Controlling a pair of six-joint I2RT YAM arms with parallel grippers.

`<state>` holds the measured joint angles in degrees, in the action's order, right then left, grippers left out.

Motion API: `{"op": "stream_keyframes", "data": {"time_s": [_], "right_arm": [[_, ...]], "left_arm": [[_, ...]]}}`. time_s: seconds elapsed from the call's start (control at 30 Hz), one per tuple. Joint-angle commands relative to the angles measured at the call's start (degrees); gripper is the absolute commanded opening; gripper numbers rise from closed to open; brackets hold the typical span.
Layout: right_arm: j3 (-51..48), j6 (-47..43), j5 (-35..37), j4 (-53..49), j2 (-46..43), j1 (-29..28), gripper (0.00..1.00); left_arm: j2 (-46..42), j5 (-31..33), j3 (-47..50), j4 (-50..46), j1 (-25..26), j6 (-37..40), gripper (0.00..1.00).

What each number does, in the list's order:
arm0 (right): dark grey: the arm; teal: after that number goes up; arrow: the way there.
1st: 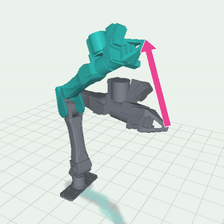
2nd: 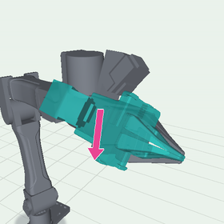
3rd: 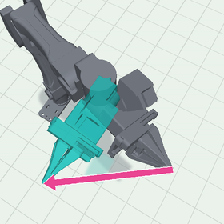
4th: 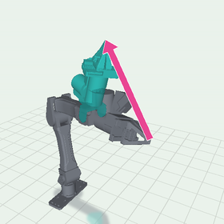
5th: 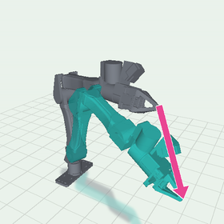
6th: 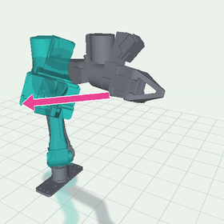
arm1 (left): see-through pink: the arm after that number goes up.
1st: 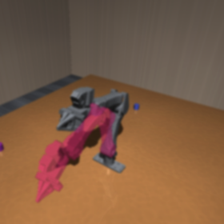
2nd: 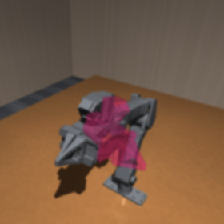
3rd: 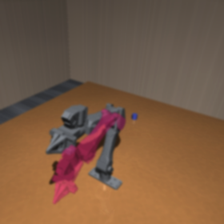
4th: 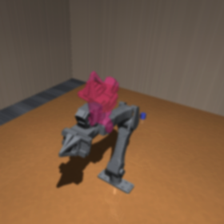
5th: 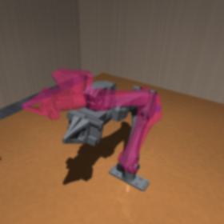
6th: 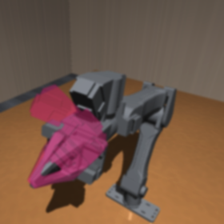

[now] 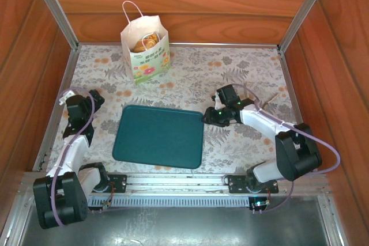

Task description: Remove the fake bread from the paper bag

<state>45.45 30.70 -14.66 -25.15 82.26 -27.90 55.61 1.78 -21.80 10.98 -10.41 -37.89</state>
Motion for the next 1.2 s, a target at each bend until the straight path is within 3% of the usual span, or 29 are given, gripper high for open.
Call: {"op": "stream_keyframes", "data": {"time_s": [0.0,0.13,0.6,0.8,0.93,1.17], "right_arm": [[-2.38,5.57,0.97,-0.39,0.62,-1.43,0.42],[-3.83,7.17,1.04,0.47,1.72,-2.49,0.35],[-3.4,6.15,-1.7,4.36,8.84,-3.04,0.28],[1.0,2.68,9.07,-1.84,10.99,-2.84,0.07],[7.0,-3.35,15.9,-7.91,12.57,0.22,0.03],[16.29,-17.2,17.05,-11.67,19.07,10.4,0.03]], "left_arm": [[-0.94,-11.32,1.05,-2.3,-0.68,-2.67,1.0],[-2.06,-14.79,1.64,-3.42,-0.73,-3.3,1.0],[-2.07,-16.11,-1.15,-8.56,-0.65,-2.14,0.98],[-3.72,-15.69,-2.59,-12.89,-0.4,-2.66,0.98],[-4.68,-12.94,-5.44,-18.61,0.37,-1.53,0.98],[-5.51,-14.1,-7.45,-20.27,1.58,-0.73,0.98]]}}
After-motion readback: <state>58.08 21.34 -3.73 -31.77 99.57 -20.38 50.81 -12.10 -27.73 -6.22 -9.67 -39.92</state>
